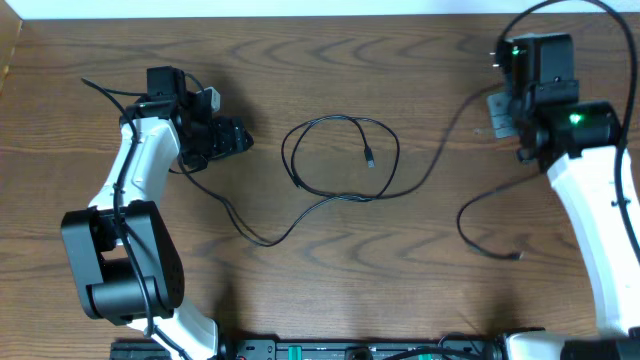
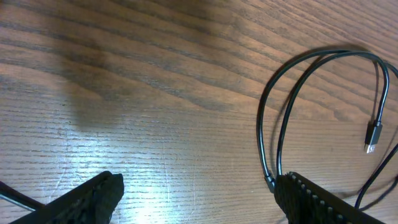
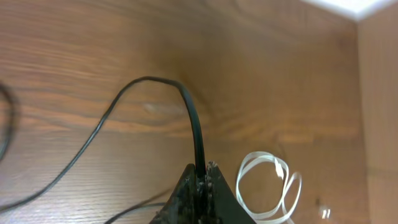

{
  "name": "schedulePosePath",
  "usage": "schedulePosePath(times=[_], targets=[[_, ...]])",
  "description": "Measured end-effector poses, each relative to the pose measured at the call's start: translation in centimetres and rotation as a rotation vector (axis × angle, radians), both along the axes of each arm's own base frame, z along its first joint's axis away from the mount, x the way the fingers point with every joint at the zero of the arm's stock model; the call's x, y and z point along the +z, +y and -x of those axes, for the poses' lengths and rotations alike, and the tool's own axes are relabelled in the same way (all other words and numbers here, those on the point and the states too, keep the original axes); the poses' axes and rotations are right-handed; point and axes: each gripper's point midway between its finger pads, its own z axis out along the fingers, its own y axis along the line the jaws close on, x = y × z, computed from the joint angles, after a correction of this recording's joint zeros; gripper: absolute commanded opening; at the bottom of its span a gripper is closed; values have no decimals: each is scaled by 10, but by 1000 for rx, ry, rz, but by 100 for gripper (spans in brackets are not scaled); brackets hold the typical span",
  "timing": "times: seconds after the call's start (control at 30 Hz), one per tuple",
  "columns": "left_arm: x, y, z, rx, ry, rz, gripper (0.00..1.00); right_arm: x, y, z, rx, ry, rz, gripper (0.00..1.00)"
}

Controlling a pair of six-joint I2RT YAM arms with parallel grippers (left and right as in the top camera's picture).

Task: Untangle cables
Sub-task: 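Pull the black cable to the right edge with the right gripper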

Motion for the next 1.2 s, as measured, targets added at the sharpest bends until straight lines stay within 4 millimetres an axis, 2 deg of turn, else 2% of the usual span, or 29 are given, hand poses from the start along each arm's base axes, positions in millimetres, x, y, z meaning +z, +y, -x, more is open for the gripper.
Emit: schedulePosePath(times=[0.33,0.57,0.63,0.73,0.83,0.9,0.97,1.03,1.1,1.17,1.2], targets=[[0,0,0,0,0,0,84,-54,-75,2,-390,81,-107,2],[0,0,0,0,0,0,84,-80,-113,11,-631,89,-186,2],[0,0,0,0,0,0,84,-82,-120,7,-668,61,-202,1],[0,0,0,0,0,0,84,-70,-140,-17,-702,-82,-229,1],[0,0,0,0,-2,0,84,-45,-162,-44,-659,-241,-206,1],[0,0,0,0,-1,0,84,-24,-179,-61,-599,-336,-148,1],[0,0,-1,0,-4,-1,84,11,-193,-81,-513,-468,-62,1],[0,0,0,0,-1,0,84,43,-197,-97,-446,-587,-8,1],[-1,0,0,0,0,0,84,60,-194,-103,-386,-634,22,1],[-1,0,0,0,0,0,84,63,-187,-106,-326,-626,33,2],[-1,0,0,0,0,0,84,58,-182,-107,-290,-594,27,2]])
